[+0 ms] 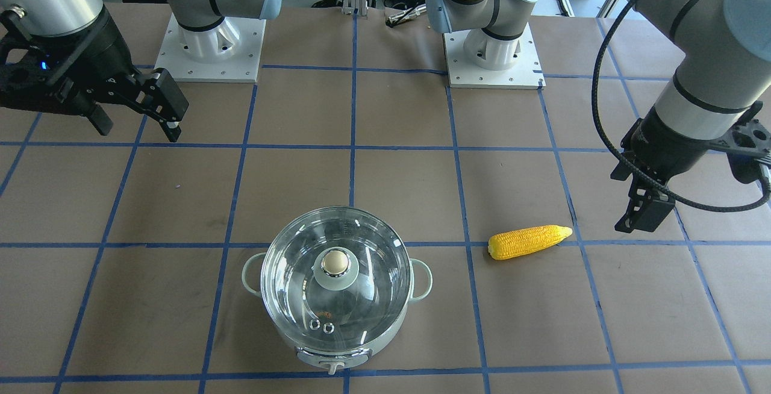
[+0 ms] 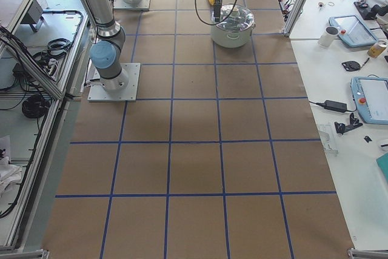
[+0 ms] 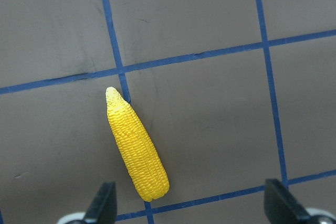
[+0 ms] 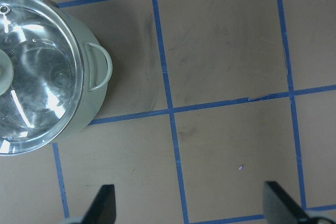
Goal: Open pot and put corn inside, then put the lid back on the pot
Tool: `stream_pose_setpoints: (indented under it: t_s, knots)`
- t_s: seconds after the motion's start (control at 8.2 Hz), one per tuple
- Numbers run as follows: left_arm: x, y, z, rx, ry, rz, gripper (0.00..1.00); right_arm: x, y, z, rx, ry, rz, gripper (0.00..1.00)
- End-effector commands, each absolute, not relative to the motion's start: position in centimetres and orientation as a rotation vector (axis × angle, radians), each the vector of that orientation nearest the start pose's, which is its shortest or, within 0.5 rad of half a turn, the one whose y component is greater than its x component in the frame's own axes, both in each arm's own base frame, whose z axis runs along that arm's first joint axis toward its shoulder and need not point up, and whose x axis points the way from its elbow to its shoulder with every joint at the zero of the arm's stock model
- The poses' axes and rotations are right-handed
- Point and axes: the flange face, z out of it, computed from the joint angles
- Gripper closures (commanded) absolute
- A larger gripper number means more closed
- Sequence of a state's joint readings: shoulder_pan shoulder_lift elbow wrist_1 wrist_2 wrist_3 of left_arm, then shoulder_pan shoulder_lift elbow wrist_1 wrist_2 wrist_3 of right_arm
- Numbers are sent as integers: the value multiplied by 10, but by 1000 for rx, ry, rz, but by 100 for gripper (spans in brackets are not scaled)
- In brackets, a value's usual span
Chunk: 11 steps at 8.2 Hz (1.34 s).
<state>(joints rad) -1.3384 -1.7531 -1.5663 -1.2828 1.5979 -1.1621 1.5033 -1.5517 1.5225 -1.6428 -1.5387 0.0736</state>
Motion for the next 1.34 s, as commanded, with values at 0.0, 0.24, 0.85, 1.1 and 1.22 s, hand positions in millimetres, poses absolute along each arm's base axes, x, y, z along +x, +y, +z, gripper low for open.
stream_pose_setpoints:
  t_s: [0.0,0.24,0.85,1.1,1.22]
  knots:
    - [6,-598,366,-2177,2252,-37,0,102,-518,510,217,3101,-155,0]
    - [1,-585,318,-2279,2080,73,0,102,-518,510,210,3101,-157,0]
    - [-5,-589,252,-2385,2060,78,0,102,-519,508,221,3099,-152,0]
    - [-16,-580,238,-2391,2042,92,0,102,-525,509,233,3098,-162,0]
    - [-18,-579,231,-2403,2056,57,0,105,-537,508,251,3118,-165,0]
